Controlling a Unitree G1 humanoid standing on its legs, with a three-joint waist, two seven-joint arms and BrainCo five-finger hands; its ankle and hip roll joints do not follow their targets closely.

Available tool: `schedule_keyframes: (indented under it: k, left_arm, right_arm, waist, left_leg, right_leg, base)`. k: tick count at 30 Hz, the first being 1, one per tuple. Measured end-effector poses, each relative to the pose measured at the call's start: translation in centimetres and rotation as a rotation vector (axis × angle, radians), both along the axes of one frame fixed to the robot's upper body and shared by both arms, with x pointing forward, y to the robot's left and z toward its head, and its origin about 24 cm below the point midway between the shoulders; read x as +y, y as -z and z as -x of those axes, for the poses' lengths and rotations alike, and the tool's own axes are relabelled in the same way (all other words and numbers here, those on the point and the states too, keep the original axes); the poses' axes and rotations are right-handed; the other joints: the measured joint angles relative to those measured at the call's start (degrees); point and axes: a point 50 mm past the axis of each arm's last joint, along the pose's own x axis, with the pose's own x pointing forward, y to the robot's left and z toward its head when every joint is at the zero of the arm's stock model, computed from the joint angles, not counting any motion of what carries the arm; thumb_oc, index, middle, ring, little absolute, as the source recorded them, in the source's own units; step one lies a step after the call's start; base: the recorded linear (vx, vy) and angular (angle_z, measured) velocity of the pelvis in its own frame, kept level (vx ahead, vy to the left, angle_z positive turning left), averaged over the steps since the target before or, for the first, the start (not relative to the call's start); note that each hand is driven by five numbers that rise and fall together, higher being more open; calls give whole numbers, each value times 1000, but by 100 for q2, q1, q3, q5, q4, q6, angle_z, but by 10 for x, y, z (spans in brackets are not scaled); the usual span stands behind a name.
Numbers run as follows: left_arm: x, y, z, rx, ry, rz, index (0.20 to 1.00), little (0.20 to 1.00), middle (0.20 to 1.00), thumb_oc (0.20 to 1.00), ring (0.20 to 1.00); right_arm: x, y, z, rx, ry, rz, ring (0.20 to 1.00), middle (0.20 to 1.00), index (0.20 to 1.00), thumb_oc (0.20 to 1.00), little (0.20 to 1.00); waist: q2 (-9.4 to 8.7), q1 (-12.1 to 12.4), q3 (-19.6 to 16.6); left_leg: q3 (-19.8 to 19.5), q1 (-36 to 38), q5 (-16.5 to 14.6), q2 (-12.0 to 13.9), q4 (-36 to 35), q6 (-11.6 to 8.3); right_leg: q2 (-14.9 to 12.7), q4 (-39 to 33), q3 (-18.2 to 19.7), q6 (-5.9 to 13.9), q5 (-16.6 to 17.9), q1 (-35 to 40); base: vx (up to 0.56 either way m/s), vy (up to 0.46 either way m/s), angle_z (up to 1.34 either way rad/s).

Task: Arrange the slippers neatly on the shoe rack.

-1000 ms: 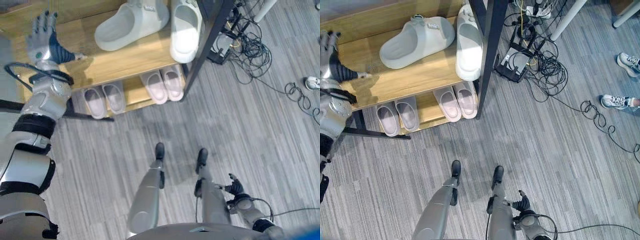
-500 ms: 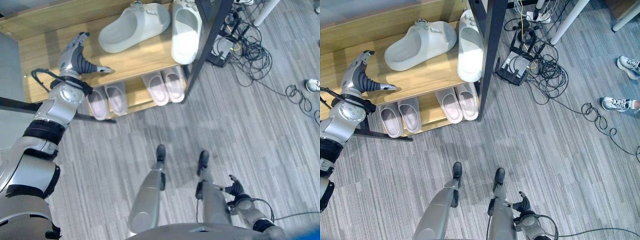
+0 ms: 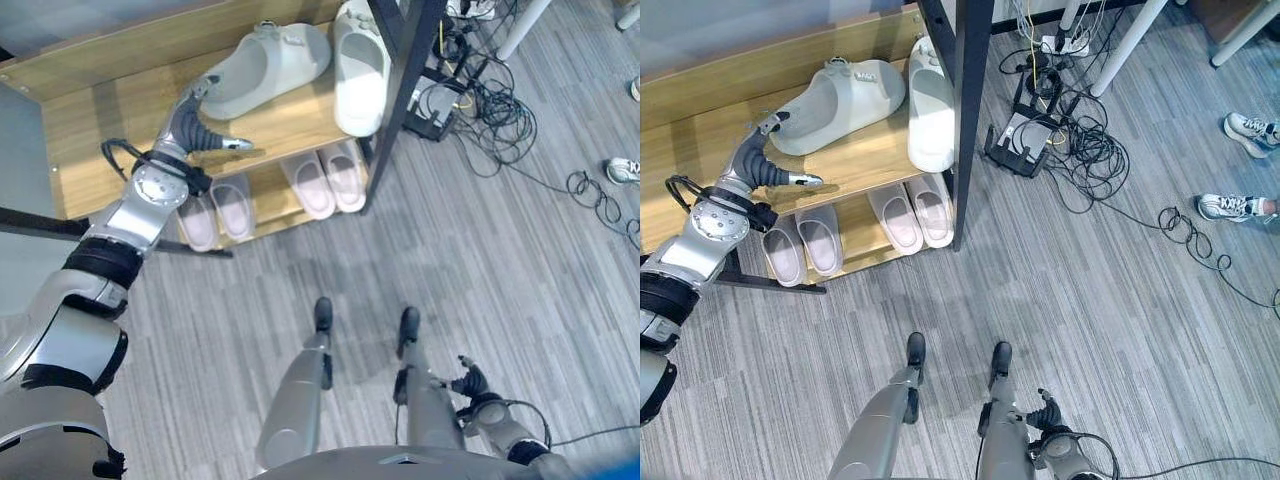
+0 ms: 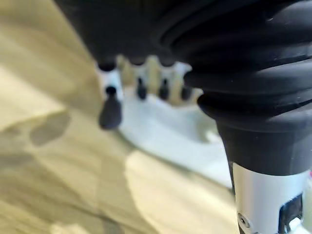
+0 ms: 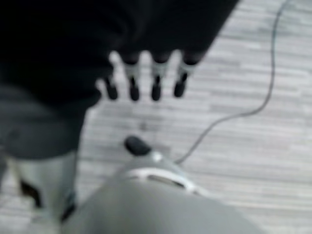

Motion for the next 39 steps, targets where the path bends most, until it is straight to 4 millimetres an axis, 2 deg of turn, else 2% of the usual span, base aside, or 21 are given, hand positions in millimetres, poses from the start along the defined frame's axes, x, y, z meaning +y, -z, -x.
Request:
schedule_keyframes:
  k: [8, 20, 24, 30, 32, 36, 39]
  left_arm:
    - [-5, 6, -3, 68, 40, -37, 1000, 1000, 1000, 1000, 1000]
    - [-11, 1, -7, 135, 86, -77, 1000, 1000, 1000, 1000, 1000]
    - [-20, 23, -4, 184, 127, 13, 1000, 1000, 1000, 1000, 1000]
    - [-48, 71, 9, 290, 244, 199, 1000, 1000, 1000, 1000, 1000]
    - [-53, 74, 9, 297, 255, 209, 1000, 1000, 1000, 1000, 1000]
    - [-80, 83, 8, 321, 330, 330, 1000, 1000, 1000, 1000, 1000]
    - [-92, 85, 9, 326, 365, 376, 1000, 1000, 1000, 1000, 1000]
  right_arm:
    - [1, 1, 0, 19, -25, 5, 1000, 1000, 1000, 1000, 1000]
    - [1, 1, -2, 40, -39, -15, 1000, 1000, 1000, 1000, 1000]
    - [0, 1, -4, 49, -38, -15, 1000, 1000, 1000, 1000, 1000]
    - [-8, 1, -1, 73, -34, -3, 1000, 1000, 1000, 1000, 1000]
    - [-8, 0, -3, 68, -36, -3, 1000, 1000, 1000, 1000, 1000]
    - [-6, 1, -3, 67, -34, -9, 1000, 1000, 1000, 1000, 1000]
    - [-8, 1, -2, 70, -24, -7, 1000, 1000, 1000, 1000, 1000]
  waist:
    - [21, -10, -157]
    - [55, 12, -198]
    - [126, 14, -235]
    - [455, 77, -438]
    - [504, 92, -465]
    - [532, 52, -481]
    - [552, 29, -494]
  left_leg:
    - [2, -9, -4, -45, -21, -5]
    - [19, 41, 13, -52, -80, 12]
    - [40, 309, 23, -75, -214, 19]
    - [62, 629, 63, -126, -437, 33]
    - [58, 638, 77, -133, -455, 49]
    - [102, 794, 127, -135, -603, 26]
    - [115, 842, 130, -137, -638, 22]
  right_leg:
    - [-42, 0, 0, 8, -4, -20]
    - [-55, 0, -1, 35, 2, 11]
    - [-77, 0, 4, 56, -51, 199]
    - [-132, -6, 3, 85, -129, 419]
    - [-131, -6, 3, 85, -128, 416]
    - [-146, -21, 11, 93, -135, 492]
    - [-146, -33, 18, 94, -134, 520]
  base:
    - [0, 0, 0]
    - [21, -9, 0]
    - [53, -13, -1]
    - [37, -16, 1]
    - [15, -27, -2]
    - [35, -39, -2]
    - [16, -14, -3]
